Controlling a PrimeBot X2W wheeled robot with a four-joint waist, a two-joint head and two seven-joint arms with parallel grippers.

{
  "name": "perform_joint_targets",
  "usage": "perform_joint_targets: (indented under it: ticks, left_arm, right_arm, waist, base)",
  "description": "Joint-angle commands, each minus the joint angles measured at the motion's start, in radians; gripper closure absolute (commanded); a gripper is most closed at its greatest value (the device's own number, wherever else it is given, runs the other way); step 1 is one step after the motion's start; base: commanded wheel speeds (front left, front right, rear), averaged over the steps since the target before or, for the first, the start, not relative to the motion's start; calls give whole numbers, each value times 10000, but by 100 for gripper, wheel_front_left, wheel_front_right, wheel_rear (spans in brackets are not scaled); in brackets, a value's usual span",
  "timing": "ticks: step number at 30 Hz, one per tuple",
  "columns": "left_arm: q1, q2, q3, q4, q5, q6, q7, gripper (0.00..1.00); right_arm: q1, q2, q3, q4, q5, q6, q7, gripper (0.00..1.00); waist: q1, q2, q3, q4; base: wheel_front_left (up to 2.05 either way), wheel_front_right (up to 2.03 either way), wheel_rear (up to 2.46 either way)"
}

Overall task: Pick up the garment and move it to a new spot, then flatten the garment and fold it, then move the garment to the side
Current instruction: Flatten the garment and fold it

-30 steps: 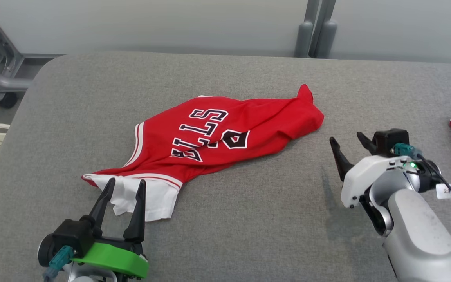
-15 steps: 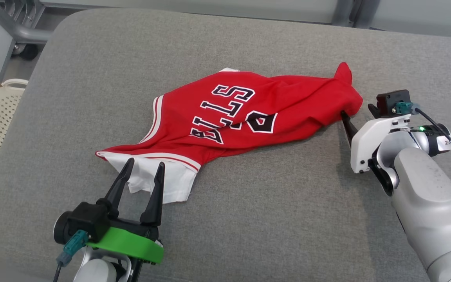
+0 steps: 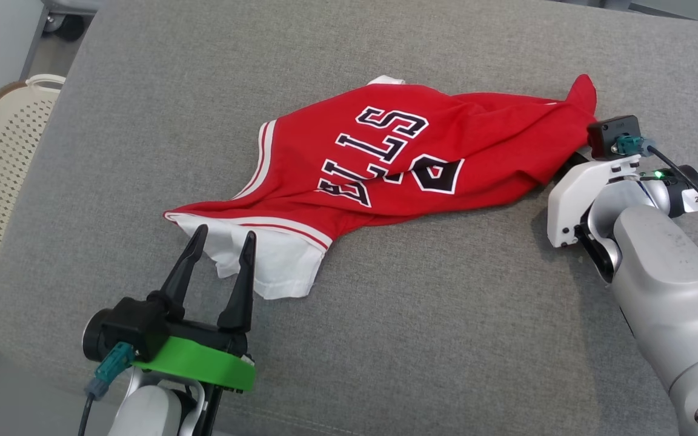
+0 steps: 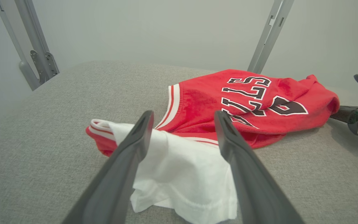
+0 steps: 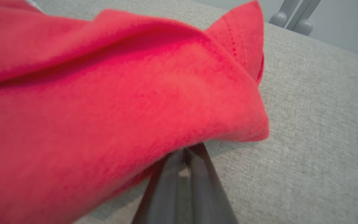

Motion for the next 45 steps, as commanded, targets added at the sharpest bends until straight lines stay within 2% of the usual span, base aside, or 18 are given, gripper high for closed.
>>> perform_joint_targets:
  ticks: [1,10,20,22,24,25,36,45]
  left_arm:
    - [-119,-48,44,10,49,-34,-2,0]
    - [-96,-93,71,126,56,-43,-2,0]
    - [37,42,61,186,-41,-45,-2,0]
    - [71,61,77,192,-53,-45,-2,0]
    - [88,84,76,190,-65,-45,-2,0]
    - [92,96,59,190,-64,-46,-2,0]
    - [78,153,-4,174,-68,-46,-2,0]
    - [-69,172,-148,161,-149,-39,-2,0]
  right_arm:
    - [12,-161,113,158,54,-18,-90,100]
    - [-10,-398,618,181,324,-18,-568,100]
    - [442,-763,690,-536,792,-18,-1030,100]
    - [553,-819,708,-709,803,-18,-984,44]
    - [680,-840,678,-902,845,-18,-930,10]
    - [763,-819,637,-977,895,-18,-902,0]
    - [1181,-658,593,-2074,1180,-17,-330,0]
    - [807,-562,700,-1760,1004,-17,322,0]
  waist:
    - [-1,0,-3,-18]
    - [-1,0,-210,-260]
    - [-1,0,-534,-497]
    - [-1,0,-580,-535]
    - [-1,0,-617,-557]
    - [-1,0,-634,-563]
    - [-1,0,-639,-544]
    - [-1,0,-399,-285]
  base:
    - [0,0,0]
    - [0,0,0]
    - [0,0,0]
    - [0,0,0]
    - [0,0,0]
    - [0,0,0]
    - [0,0,0]
    - [0,0,0]
